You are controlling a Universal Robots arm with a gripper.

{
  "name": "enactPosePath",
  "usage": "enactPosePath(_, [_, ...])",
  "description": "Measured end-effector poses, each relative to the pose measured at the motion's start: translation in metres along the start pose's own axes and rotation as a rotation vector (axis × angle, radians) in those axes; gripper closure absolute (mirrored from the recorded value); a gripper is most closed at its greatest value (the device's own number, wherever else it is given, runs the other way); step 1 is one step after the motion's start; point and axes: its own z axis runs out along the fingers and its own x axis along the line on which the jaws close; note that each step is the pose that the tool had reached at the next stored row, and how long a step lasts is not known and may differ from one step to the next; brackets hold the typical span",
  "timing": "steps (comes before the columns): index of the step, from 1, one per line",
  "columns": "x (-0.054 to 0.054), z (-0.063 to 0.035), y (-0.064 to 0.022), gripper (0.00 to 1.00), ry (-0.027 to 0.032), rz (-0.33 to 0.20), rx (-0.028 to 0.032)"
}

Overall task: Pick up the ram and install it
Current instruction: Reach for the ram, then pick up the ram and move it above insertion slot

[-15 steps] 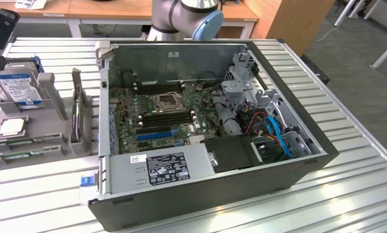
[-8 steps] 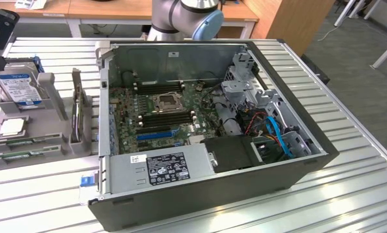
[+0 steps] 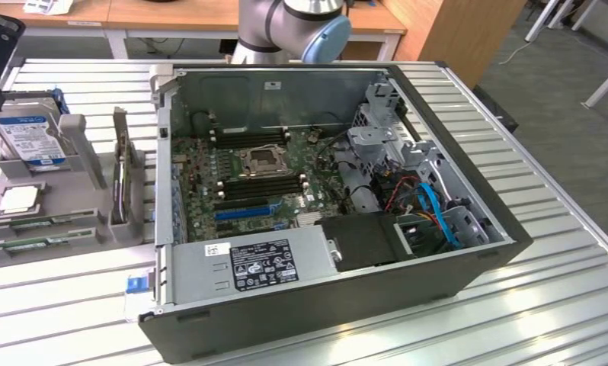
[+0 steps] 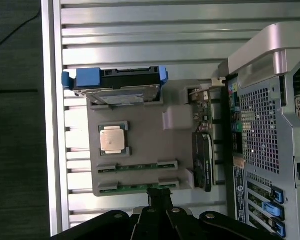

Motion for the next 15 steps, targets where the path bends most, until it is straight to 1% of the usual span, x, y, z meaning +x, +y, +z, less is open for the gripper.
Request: enactPosePath(15, [0.0006,0.0000,0.0000,0.90,0.0003,-0.006,-0.0001])
